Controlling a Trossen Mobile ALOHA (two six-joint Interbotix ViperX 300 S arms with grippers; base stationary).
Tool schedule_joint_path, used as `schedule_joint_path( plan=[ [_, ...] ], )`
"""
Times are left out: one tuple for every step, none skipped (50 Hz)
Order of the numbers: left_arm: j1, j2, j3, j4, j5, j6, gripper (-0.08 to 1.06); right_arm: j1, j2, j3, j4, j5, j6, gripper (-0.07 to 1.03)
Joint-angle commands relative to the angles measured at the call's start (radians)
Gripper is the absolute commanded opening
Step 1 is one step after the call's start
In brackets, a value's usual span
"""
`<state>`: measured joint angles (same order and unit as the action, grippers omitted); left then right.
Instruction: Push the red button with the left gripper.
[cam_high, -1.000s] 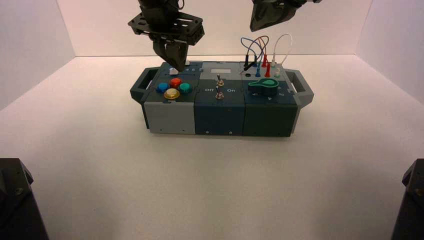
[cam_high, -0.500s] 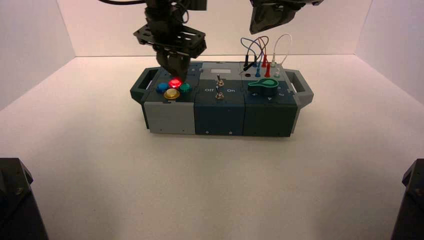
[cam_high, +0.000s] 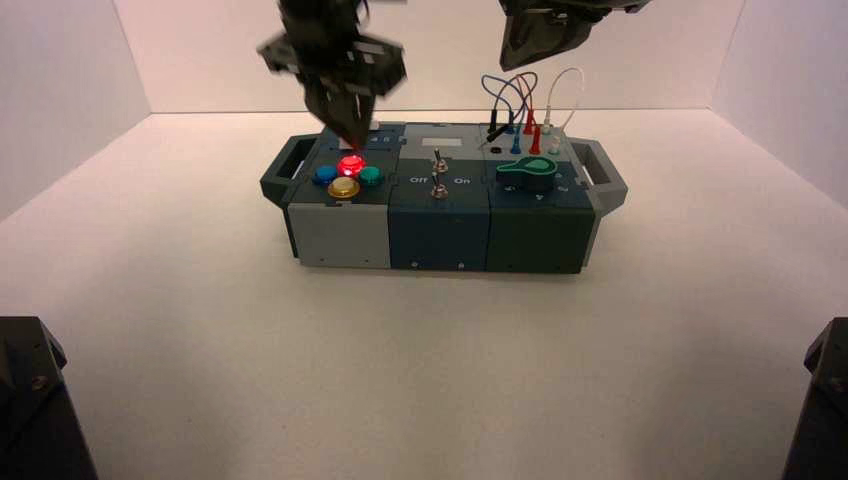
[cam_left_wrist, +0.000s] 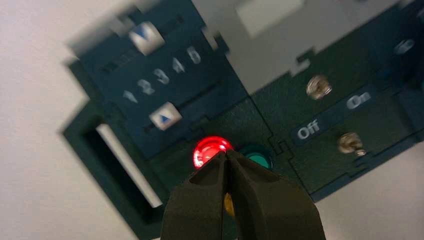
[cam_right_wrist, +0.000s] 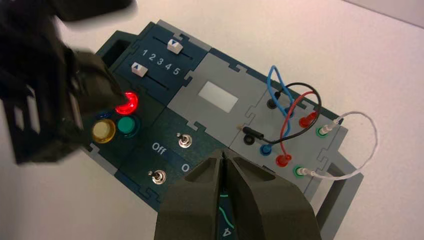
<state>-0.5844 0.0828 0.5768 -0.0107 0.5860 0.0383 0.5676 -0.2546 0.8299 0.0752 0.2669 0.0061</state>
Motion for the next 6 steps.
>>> schedule_joint_path(
  plan=[
    [-0.006,-0.072,-0.005,0.002,0.002,0.0,-0.03,0.005,-0.012,-0.012,0.009,0.002,0.005,-0.03],
    [-0.006,-0.074,-0.003,0.002,0.005,0.0,-0.03,0.005,-0.011,-0.014,0.009,0.002,0.005,-0.03],
    [-0.006,-0.074,-0.002,0.002,0.008,-0.002,-0.03,0.005,-0.011,-0.014,0.009,0.003,0.005,-0.03],
    [-0.006,-0.074,0.0,0.002,0.008,-0.002,-0.03,0.005,-0.008,-0.015,0.009,0.006,0.005,-0.03],
    [-0.006,-0.074,0.0,0.002,0.009,-0.003,-0.03,0.005,-0.008,-0.015,0.011,0.008,0.003,-0.03],
    [-0.006,-0.074,0.002,0.002,0.008,-0.003,-0.03,0.005,-0.006,-0.015,0.011,0.008,0.005,-0.03]
  ],
)
